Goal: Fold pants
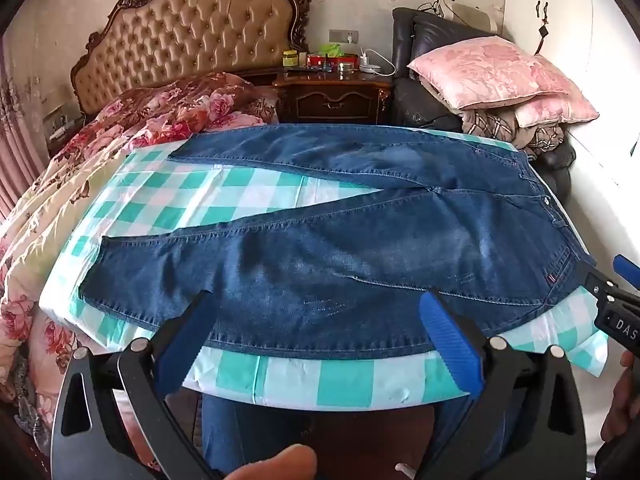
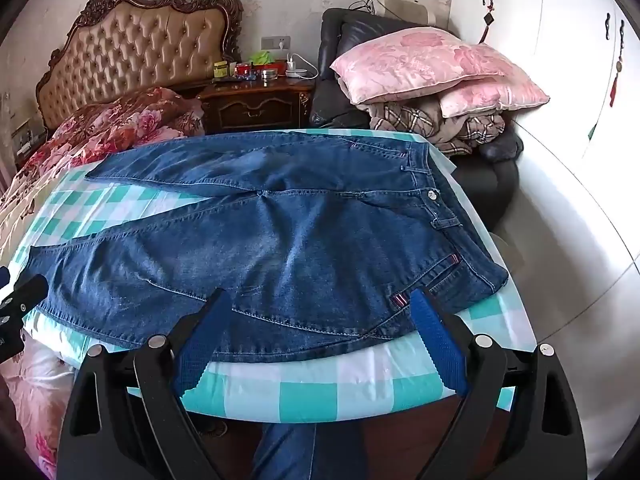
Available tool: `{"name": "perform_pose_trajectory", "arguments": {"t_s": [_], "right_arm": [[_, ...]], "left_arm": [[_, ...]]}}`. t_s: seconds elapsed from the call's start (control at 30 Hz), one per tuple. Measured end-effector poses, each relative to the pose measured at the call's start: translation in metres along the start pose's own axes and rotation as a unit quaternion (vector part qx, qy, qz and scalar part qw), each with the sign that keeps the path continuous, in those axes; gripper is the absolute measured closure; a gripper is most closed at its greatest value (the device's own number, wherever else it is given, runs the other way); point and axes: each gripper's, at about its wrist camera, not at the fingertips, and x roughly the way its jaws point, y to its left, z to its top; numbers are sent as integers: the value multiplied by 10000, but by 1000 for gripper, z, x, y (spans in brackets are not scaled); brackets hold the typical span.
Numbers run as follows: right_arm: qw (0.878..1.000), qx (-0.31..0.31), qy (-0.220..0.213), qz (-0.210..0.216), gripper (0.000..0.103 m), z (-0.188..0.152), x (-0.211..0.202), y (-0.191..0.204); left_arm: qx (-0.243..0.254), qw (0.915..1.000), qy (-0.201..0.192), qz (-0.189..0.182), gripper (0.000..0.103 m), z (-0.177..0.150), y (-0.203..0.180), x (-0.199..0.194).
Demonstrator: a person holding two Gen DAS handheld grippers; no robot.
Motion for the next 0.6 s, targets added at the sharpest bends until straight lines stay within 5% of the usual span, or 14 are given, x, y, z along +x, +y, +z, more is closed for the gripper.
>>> {"name": "perform_pose_trajectory", "arguments": {"t_s": [0.6], "right_arm": [[9999, -8, -47, 95, 16, 11, 9, -1]], "left_arm": [[-136, 9999, 14, -7, 2, 4, 2, 16]]}}
